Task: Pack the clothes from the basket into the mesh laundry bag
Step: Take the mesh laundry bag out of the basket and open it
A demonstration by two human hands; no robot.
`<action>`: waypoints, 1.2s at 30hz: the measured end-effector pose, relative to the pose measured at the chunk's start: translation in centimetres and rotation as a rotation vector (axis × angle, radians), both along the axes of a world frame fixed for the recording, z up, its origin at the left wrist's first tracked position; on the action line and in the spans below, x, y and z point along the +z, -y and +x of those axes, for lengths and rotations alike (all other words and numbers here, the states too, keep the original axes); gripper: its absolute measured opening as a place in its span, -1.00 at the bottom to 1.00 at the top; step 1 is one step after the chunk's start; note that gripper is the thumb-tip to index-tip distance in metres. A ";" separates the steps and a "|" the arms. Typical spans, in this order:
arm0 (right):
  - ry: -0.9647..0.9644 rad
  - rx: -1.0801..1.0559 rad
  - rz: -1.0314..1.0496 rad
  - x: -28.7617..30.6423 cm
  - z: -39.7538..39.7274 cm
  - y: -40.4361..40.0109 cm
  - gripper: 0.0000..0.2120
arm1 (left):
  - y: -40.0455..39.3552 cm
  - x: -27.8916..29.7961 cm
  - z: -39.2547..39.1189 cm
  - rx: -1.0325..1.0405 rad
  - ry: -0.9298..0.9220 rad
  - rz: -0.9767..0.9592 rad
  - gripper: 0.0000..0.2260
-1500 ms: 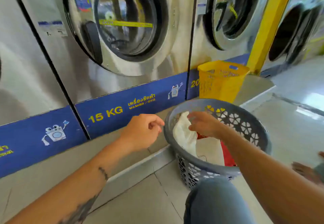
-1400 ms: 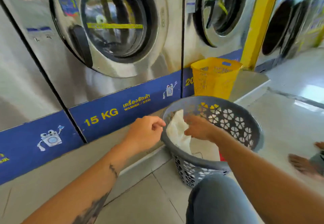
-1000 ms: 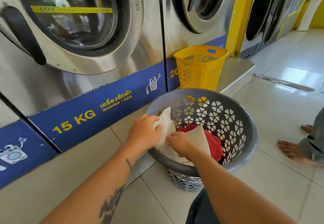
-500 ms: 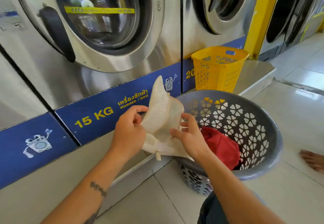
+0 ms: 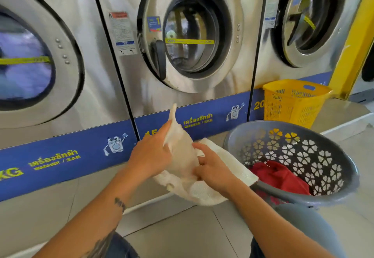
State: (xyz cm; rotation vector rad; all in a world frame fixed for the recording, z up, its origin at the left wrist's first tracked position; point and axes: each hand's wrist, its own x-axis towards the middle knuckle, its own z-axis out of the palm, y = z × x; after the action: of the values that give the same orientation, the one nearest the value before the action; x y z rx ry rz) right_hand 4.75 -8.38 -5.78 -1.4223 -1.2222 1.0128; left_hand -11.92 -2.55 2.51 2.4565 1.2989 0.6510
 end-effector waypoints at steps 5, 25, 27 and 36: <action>0.208 -0.036 -0.089 0.1 -0.3 -0.6 -0.42 | -1.0 -1.0 -2.9 0.097 0.064 0.034 -0.28; 0.845 -0.042 -0.318 -1.8 18.3 -4.9 -0.60 | -6.9 -10.3 11.1 -0.053 0.264 -0.308 -0.69; 0.892 -0.033 -0.448 -3.8 21.2 -5.7 -0.63 | -7.2 -10.9 13.3 -0.090 0.219 -0.298 -0.69; 1.177 0.154 -1.144 -16.6 27.5 -7.7 0.03 | -9.6 -10.9 16.2 -0.127 0.165 -0.176 -0.69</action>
State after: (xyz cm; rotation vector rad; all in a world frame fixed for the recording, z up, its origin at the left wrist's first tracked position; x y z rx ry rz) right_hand 32.25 -0.69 -22.40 -3.1407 -1.6051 1.0080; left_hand 4.26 7.06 -8.42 2.2696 1.0799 0.6619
